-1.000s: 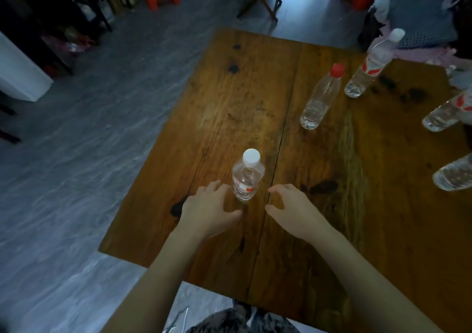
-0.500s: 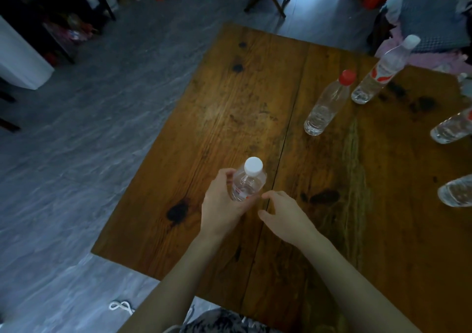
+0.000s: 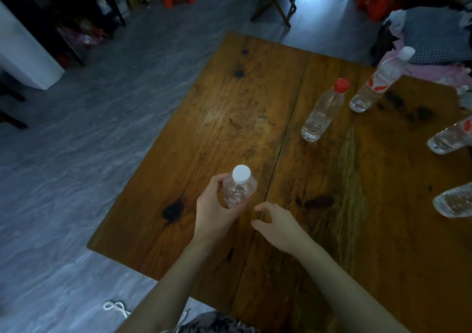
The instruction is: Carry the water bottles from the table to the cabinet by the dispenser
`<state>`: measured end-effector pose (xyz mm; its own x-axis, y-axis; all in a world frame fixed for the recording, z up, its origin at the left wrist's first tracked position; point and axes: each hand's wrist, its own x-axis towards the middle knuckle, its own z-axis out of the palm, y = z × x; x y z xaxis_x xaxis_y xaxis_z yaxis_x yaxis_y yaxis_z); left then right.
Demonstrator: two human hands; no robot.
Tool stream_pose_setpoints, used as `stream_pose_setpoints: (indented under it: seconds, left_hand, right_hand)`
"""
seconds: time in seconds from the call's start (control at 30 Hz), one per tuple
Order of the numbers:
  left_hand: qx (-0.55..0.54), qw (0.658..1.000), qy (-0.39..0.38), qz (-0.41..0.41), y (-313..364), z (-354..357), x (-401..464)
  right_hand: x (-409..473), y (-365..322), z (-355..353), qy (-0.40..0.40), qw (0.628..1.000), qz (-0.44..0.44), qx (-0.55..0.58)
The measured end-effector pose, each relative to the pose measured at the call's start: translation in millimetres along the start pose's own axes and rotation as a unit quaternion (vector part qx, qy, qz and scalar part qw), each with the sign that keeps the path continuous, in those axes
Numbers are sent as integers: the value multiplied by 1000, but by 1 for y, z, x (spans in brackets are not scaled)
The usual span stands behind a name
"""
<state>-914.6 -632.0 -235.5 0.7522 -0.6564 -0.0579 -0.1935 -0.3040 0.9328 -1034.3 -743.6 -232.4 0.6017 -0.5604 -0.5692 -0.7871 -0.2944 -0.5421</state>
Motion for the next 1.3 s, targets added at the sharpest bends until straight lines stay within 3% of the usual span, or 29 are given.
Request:
stream_pose_setpoints:
  seconds: [0.1, 0.17, 0.23, 0.3, 0.37, 0.5, 0.83, 1.13, 1.3]
  left_hand:
    - [-11, 1000, 2, 7, 8, -3, -5]
    - [-16, 1000, -5, 22, 16, -5, -7]
    - [-21, 999, -17, 41, 26, -6, -9]
    - [-21, 997, -25, 68, 36, -8, -11]
    - [-24, 995, -26, 93, 45, -9, -11]
    - [-52, 992, -27, 115, 63, -12, -13]
    - [-36, 983, -94, 154, 97, 8, -15]
    - [-47, 969, -179, 165, 140, 58, -22]
    - [-58, 948, -256, 181, 167, 101, -26]
  right_hand:
    - [1, 7, 0, -33, 994, 42, 95]
    - [-1, 9, -2, -57, 970, 107, 212]
    - [-5, 12, -5, -106, 910, 158, 367]
    - [-10, 18, -10, -152, 835, 155, 505]
    - [-15, 23, -16, -168, 783, 142, 581]
    - [-19, 28, -24, -182, 740, 136, 633]
    - [-39, 54, -42, -169, 710, 137, 670]
    - [-76, 106, -73, -115, 624, 120, 764]
    - [-107, 129, -82, -32, 590, 106, 800]
